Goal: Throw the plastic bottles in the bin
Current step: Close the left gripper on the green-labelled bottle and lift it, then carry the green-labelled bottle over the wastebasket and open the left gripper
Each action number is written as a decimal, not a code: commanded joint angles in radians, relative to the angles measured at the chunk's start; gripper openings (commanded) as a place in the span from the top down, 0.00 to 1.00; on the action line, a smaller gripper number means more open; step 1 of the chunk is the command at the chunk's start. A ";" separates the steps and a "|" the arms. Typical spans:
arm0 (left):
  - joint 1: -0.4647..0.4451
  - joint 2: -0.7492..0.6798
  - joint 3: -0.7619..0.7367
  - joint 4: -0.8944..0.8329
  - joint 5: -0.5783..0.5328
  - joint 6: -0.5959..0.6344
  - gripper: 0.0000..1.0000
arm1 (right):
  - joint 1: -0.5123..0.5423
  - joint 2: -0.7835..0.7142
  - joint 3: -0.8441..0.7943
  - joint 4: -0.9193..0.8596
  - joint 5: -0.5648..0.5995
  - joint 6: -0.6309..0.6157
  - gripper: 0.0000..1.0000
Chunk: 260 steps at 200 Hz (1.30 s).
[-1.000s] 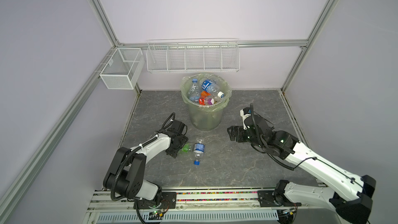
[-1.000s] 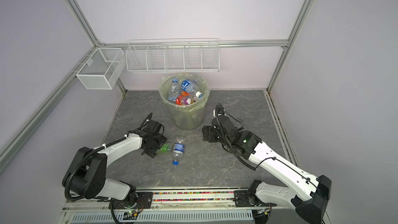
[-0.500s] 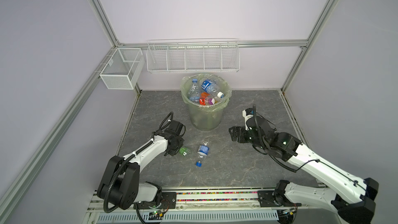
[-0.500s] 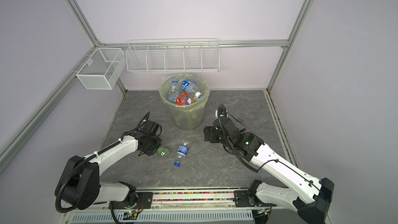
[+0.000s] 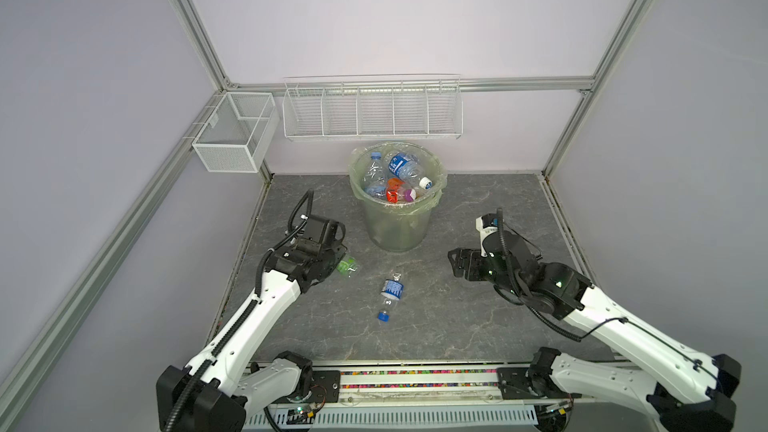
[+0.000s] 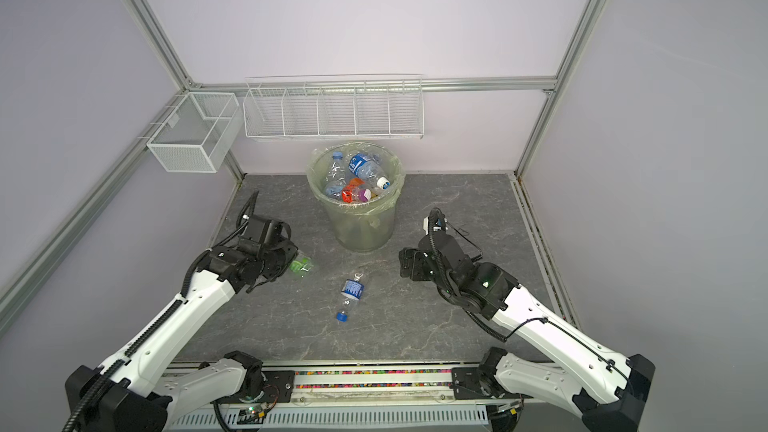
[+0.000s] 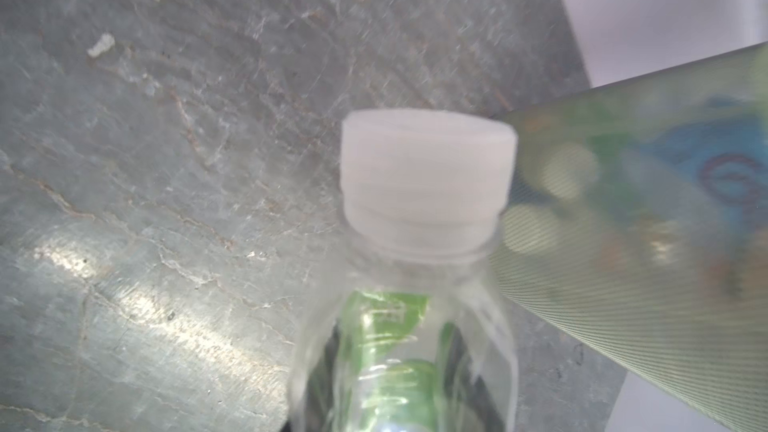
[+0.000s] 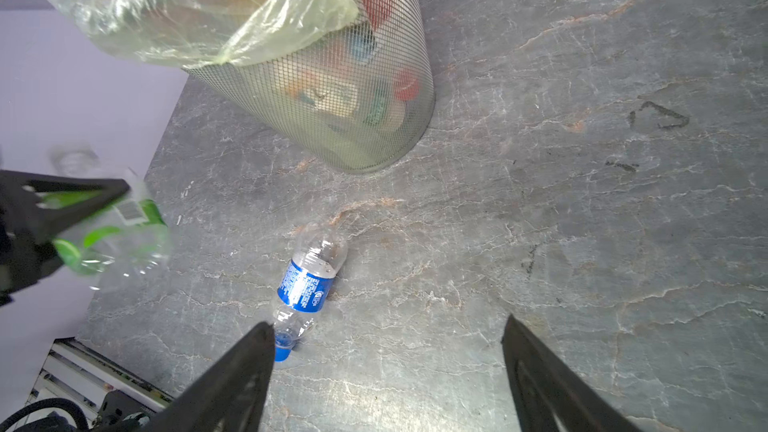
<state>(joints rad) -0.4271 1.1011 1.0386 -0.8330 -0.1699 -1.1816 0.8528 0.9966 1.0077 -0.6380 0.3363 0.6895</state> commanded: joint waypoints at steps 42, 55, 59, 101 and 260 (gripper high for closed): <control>0.002 0.062 0.322 -0.139 -0.091 0.201 1.00 | 0.000 -0.066 -0.050 -0.041 0.020 0.047 0.12; 0.003 0.107 0.414 -0.156 -0.089 0.239 1.00 | 0.000 -0.081 -0.056 -0.046 0.021 0.050 0.12; 0.003 0.121 0.443 -0.160 -0.086 0.249 1.00 | 0.000 -0.084 -0.059 -0.048 0.022 0.052 0.12; 0.004 0.296 0.744 -0.188 0.008 0.414 1.00 | 0.000 -0.115 -0.064 -0.072 0.035 0.057 0.12; -0.046 0.783 1.282 -0.205 0.263 0.416 0.87 | -0.001 -0.141 -0.070 -0.095 0.049 0.060 0.12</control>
<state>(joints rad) -0.4698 1.8484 2.2826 -1.0615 -0.0021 -0.7372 0.8528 0.8768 0.9489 -0.7177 0.3698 0.7334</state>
